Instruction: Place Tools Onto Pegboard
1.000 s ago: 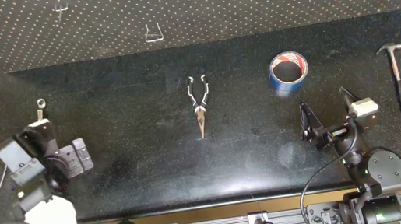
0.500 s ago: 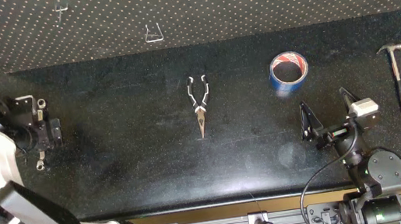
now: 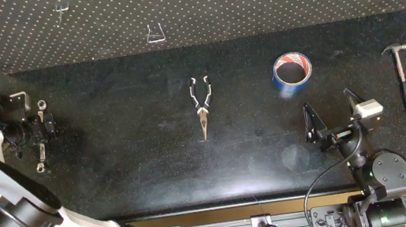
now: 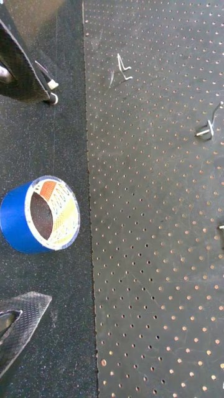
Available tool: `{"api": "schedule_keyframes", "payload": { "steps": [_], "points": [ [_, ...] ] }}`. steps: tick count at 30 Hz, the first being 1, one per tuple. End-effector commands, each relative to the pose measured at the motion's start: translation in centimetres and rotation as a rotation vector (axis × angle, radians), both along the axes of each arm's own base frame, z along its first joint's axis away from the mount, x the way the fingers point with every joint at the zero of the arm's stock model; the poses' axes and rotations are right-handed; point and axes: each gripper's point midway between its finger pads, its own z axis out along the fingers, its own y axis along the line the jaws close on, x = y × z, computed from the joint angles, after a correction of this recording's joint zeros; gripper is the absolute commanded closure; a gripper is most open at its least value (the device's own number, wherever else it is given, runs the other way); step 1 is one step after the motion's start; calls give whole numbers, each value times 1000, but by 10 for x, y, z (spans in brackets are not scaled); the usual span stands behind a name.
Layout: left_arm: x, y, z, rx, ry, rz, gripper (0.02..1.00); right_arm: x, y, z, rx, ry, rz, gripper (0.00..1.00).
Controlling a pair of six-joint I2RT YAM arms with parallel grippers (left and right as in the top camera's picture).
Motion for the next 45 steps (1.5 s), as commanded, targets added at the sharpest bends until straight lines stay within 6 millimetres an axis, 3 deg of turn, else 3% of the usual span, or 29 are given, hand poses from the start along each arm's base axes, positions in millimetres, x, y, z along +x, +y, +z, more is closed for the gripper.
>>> {"api": "schedule_keyframes", "payload": {
  "steps": [1,11,13,14,15,18,19,24,28,31,33,35,37,40,45],
  "points": [
    [15,11,5,2,-26,-9,23,-1,2,-1,11,2,7,5],
    [8,1,-12,-9,48,-99,20,-1,2,-1,11,2,7,5],
    [8,1,-12,-9,48,-99,56,-1,2,-1,11,2,7,5],
    [8,1,-12,-9,48,-99,187,-1,2,-1,11,2,7,5],
    [8,1,-12,-9,48,-99,439,-1,2,-1,11,2,7,5],
    [10,3,-11,-3,41,-99,925,-1,2,-1,11,2,7,5],
    [11,4,-11,2,36,-99,989,-1,2,-1,11,2,7,5],
    [17,9,-8,30,8,-98,991,-1,2,-1,11,2,7,1],
    [8,4,33,108,-60,-93,989,-1,2,-1,11,2,7,5],
    [-22,-9,48,229,-108,-72,989,-1,2,-1,11,2,7,5],
    [-62,-39,41,312,-171,-63,991,-1,2,-1,11,2,7,5],
    [-68,-61,46,381,-263,-99,991,-1,2,-1,11,2,7,5],
    [-51,-97,60,403,-373,-178,993,-1,2,-1,11,2,7,5],
    [-18,-149,88,263,-571,-97,993,-1,2,-1,11,2,7,5],
    [22,-147,142,299,-841,-60,991,-1,2,-1,11,2,7,5]
  ]
}}
